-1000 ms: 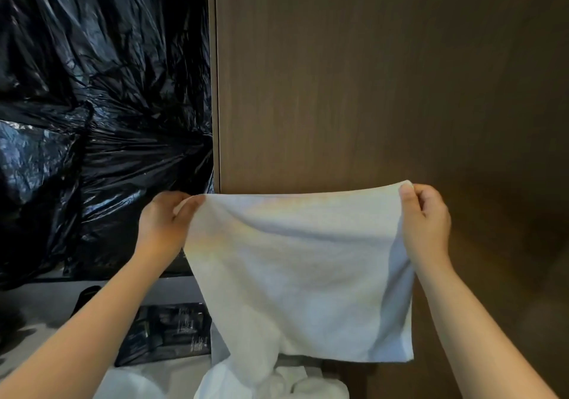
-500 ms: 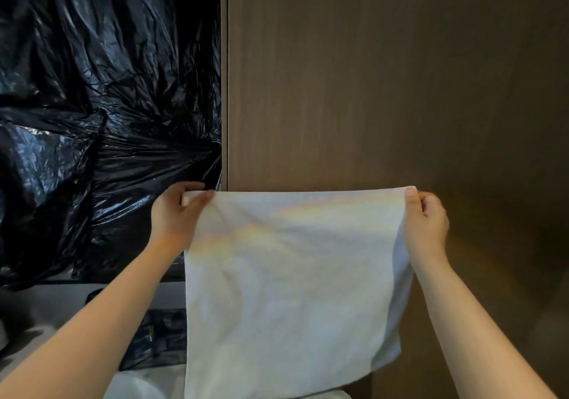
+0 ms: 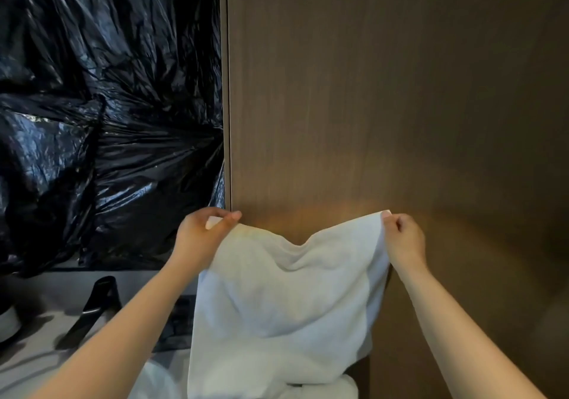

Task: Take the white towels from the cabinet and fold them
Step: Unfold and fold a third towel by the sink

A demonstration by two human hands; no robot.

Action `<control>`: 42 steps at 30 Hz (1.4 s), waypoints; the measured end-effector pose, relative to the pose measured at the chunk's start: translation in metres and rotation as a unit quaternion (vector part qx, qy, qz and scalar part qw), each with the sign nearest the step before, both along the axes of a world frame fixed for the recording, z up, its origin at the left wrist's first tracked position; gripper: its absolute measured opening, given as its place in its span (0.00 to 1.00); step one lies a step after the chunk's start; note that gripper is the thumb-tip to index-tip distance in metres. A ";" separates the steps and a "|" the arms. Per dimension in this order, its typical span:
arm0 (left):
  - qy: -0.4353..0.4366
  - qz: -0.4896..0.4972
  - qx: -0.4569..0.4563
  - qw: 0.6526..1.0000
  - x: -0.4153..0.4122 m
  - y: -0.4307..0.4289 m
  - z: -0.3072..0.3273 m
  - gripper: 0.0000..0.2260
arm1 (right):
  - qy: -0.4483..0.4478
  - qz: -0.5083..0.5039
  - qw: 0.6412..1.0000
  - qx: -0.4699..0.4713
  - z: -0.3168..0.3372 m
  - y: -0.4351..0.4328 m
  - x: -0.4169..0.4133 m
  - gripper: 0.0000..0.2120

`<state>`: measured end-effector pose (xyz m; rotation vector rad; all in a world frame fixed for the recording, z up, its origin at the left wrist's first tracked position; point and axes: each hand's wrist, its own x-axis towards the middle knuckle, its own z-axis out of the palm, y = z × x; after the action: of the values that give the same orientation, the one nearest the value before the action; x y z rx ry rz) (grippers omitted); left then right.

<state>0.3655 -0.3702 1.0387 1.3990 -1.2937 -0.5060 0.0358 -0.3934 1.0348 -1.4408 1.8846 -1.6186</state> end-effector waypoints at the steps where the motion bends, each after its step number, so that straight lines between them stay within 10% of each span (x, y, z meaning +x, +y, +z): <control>1: -0.022 -0.015 0.003 1.000 -0.003 0.006 -0.006 0.07 | 0.007 0.001 1.000 0.020 -0.008 0.002 0.000 0.15; 9: 0.053 -0.235 0.164 0.956 -0.018 0.072 -0.056 0.17 | 0.163 0.009 0.978 0.131 -0.069 0.060 0.017 0.23; 19: 0.175 -0.220 0.168 0.945 -0.036 0.114 -0.089 0.12 | 0.014 0.278 0.956 0.092 -0.105 0.139 0.092 0.12; 42: -0.048 -0.175 0.053 0.982 -0.044 0.129 -0.098 0.09 | -0.040 0.324 0.945 0.035 -0.110 0.133 0.096 0.04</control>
<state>0.3220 -0.2412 0.9404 1.2996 -1.6246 -0.7618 0.1319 -0.2606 0.9249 -1.6894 1.2104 -1.2451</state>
